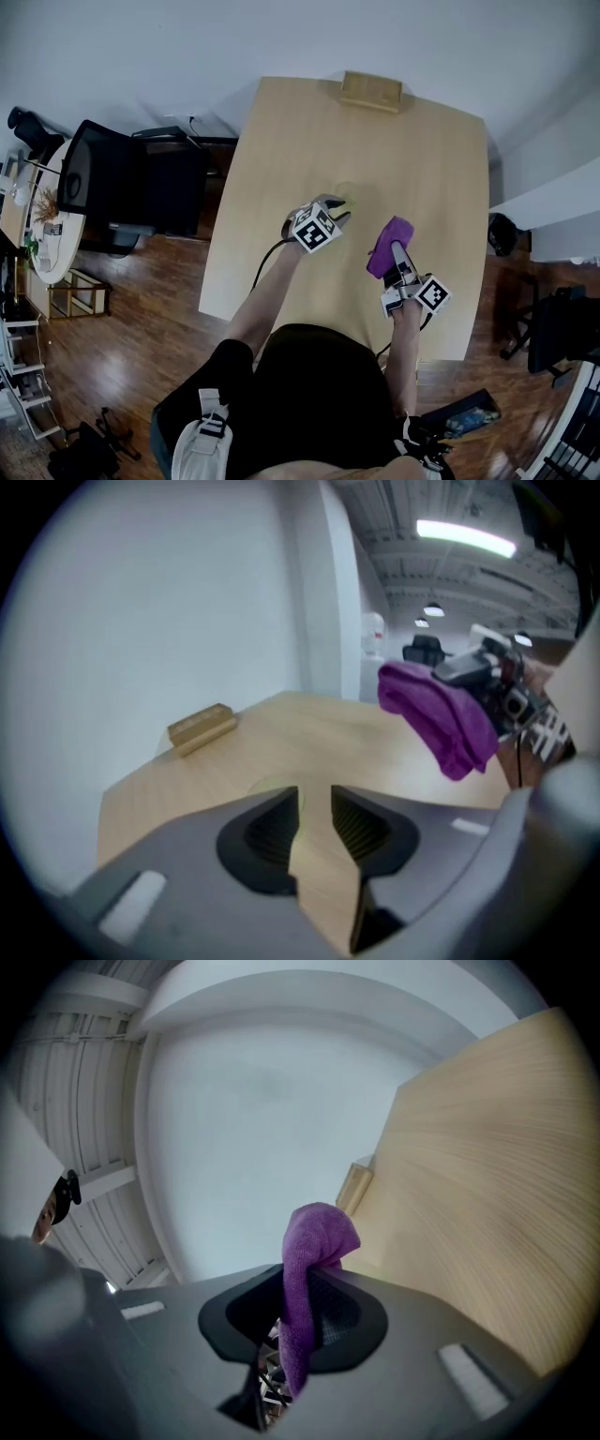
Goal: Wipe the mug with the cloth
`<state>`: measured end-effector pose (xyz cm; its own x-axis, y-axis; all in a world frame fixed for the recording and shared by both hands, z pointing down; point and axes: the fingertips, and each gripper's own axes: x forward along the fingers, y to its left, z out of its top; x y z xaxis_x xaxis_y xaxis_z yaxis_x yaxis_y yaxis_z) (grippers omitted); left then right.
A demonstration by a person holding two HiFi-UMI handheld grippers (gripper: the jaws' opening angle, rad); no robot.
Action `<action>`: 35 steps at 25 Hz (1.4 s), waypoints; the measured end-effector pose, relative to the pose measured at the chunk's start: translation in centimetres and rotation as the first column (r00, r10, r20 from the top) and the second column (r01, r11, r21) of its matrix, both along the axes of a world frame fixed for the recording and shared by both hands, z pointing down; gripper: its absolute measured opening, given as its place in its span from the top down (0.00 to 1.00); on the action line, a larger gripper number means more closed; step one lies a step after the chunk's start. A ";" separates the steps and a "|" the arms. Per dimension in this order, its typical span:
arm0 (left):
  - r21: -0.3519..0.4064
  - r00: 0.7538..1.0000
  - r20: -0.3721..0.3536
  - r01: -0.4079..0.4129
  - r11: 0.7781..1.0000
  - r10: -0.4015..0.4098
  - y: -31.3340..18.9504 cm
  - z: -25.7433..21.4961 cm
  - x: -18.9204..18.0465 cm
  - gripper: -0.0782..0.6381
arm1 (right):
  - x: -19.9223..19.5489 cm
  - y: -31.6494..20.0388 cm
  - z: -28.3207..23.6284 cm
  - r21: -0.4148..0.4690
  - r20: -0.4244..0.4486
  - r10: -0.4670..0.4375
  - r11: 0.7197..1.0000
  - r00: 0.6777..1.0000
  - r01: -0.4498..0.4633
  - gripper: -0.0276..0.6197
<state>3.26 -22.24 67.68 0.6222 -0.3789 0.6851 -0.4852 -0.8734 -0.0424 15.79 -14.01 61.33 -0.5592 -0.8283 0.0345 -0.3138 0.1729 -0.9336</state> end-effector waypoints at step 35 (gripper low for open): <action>-0.310 -0.216 -0.933 0.083 0.947 -0.287 41.1 -21.4 -13.1 0.84 | -3.5 29.6 -11.4 0.224 0.438 -0.195 0.969 0.877 0.104 0.86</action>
